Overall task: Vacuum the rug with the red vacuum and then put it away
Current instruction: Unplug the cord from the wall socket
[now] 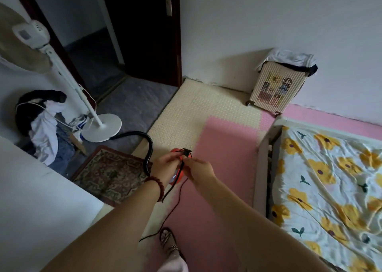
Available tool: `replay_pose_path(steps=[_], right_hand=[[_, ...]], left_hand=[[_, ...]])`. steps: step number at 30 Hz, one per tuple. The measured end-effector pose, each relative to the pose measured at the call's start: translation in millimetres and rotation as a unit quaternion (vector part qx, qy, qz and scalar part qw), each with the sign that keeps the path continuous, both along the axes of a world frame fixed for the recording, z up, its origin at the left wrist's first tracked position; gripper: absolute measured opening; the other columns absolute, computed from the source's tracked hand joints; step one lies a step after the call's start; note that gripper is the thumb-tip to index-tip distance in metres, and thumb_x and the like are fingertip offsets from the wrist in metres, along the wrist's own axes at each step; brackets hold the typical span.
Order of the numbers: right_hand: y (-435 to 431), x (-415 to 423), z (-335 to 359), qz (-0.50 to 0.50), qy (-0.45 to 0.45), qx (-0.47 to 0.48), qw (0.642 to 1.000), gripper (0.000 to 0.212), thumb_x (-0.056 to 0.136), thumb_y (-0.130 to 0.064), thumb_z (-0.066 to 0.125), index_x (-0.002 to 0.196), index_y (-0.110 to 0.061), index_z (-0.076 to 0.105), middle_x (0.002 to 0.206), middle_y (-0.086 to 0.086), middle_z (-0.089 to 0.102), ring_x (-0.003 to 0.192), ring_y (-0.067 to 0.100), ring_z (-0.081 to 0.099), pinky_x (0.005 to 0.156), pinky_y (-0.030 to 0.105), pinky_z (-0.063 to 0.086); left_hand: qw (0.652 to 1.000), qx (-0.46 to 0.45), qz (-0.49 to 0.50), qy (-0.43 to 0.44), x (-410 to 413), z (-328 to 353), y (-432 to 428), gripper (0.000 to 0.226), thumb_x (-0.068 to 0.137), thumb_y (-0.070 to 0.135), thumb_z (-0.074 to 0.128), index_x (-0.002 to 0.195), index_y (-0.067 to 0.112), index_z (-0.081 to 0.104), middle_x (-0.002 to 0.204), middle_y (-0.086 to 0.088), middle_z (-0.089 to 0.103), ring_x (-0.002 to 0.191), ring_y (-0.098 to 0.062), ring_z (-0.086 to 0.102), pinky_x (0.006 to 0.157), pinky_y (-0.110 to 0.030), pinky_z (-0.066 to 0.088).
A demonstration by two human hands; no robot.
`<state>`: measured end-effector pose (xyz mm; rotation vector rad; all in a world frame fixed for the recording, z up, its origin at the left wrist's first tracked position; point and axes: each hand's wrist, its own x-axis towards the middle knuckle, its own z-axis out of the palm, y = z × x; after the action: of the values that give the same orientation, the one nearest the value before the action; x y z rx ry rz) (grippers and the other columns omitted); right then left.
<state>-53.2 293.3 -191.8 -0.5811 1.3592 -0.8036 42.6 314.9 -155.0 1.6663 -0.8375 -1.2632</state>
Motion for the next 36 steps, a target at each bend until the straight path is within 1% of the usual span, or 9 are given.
replay_pose_path(steps=[4, 8, 16, 23, 26, 29, 32, 34, 36], right_hand=[[-44.8, -3.7, -0.3, -0.024, 0.009, 0.001, 1.0, 0.01, 0.08, -0.013, 0.074, 0.075, -0.006, 0.069, 0.075, 0.015, 0.068, 0.077, 0.03, 0.065, 0.085, 0.042, 0.055], [-99.9, -5.2, 2.7, -0.048, 0.013, 0.002, 0.999, 0.01, 0.084, -0.011, 0.07, 0.074, -0.008, 0.067, 0.07, 0.011, 0.065, 0.067, 0.023, 0.062, 0.074, 0.037, 0.053], [-175.5, 3.8, 2.1, -0.089, 0.017, 0.02, 0.996, 0.014, 0.082, -0.009, 0.071, 0.069, -0.006, 0.068, 0.073, 0.013, 0.067, 0.076, 0.026, 0.063, 0.094, 0.044, 0.051], [-210.7, 2.4, 0.2, -0.113, 0.004, 0.04, 0.993, 0.015, 0.083, -0.01, 0.071, 0.072, -0.002, 0.067, 0.074, 0.014, 0.067, 0.068, 0.022, 0.064, 0.079, 0.031, 0.056], [-225.9, -4.8, 1.8, -0.119, -0.004, 0.047, 0.992, 0.014, 0.085, -0.01, 0.07, 0.073, -0.002, 0.066, 0.072, 0.014, 0.065, 0.064, 0.02, 0.063, 0.068, 0.025, 0.055], [-244.5, -13.2, -1.5, -0.108, 0.005, 0.054, 0.993, 0.015, 0.085, -0.013, 0.07, 0.074, -0.003, 0.066, 0.072, 0.012, 0.064, 0.065, 0.02, 0.062, 0.071, 0.026, 0.054], [-267.3, -19.8, -9.0, -0.101, 0.011, 0.067, 0.993, 0.018, 0.084, -0.016, 0.071, 0.072, -0.004, 0.065, 0.07, 0.012, 0.064, 0.065, 0.021, 0.061, 0.079, 0.032, 0.054], [-285.2, -25.3, -13.1, -0.093, 0.013, 0.076, 0.993, 0.021, 0.084, -0.017, 0.072, 0.069, -0.004, 0.064, 0.066, 0.011, 0.062, 0.063, 0.021, 0.058, 0.082, 0.035, 0.052], [-303.8, -32.5, -14.1, -0.081, 0.007, 0.084, 0.993, 0.022, 0.086, -0.015, 0.069, 0.068, -0.004, 0.062, 0.064, 0.011, 0.061, 0.06, 0.02, 0.057, 0.077, 0.034, 0.052]], left_hand=[[0.999, 0.011, -0.029, 0.013, 0.1, -8.9, -44.3, 0.019, 0.083, -0.003, 0.057, 0.079, 0.012, 0.069, 0.074, -0.013, 0.064, 0.062, -0.02, 0.058, 0.053, -0.019, 0.049], [0.998, 0.022, -0.065, 0.012, 7.3, -19.2, -105.9, 0.02, 0.08, 0.008, 0.063, 0.085, 0.024, 0.073, 0.083, -0.001, 0.073, 0.083, -0.02, 0.068, 0.083, -0.033, 0.054], [0.994, 0.017, -0.102, 0.027, 15.7, -20.6, -190.5, 0.026, 0.08, 0.002, 0.065, 0.106, 0.009, 0.068, 0.091, -0.011, 0.07, 0.086, -0.02, 0.064, 0.091, -0.031, 0.05], [0.986, 0.037, -0.16, 0.002, 19.6, -37.7, -235.2, 0.022, 0.075, 0.007, 0.076, 0.089, 0.021, 0.067, 0.082, 0.002, 0.068, 0.081, -0.016, 0.063, 0.081, -0.026, 0.048], [0.984, 0.055, -0.172, -0.005, 15.9, -47.2, -251.6, 0.021, 0.075, 0.013, 0.076, 0.081, 0.029, 0.064, 0.085, 0.002, 0.069, 0.087, -0.02, 0.065, 0.09, -0.035, 0.051], [0.982, 0.062, -0.178, -0.03, 9.1, -56.5, -269.1, 0.017, 0.077, 0.024, 0.075, 0.08, 0.035, 0.063, 0.089, 0.004, 0.069, 0.092, -0.02, 0.065, 0.094, -0.039, 0.05], [0.982, 0.062, -0.174, -0.048, -0.5, -64.0, -286.6, 0.012, 0.079, 0.03, 0.073, 0.081, 0.035, 0.062, 0.087, 0.008, 0.068, 0.09, -0.016, 0.065, 0.09, -0.032, 0.05], [0.979, 0.063, -0.182, -0.068, -6.5, -66.3, -300.0, 0.009, 0.081, 0.037, 0.069, 0.085, 0.029, 0.065, 0.084, 0.007, 0.069, 0.084, -0.012, 0.064, 0.08, -0.023, 0.048], [0.977, 0.076, -0.18, -0.086, -12.7, -66.0, -311.3, 0.021, 0.084, 0.042, 0.065, 0.091, 0.022, 0.068, 0.082, 0.002, 0.07, 0.077, -0.008, 0.063, 0.069, -0.017, 0.045]])
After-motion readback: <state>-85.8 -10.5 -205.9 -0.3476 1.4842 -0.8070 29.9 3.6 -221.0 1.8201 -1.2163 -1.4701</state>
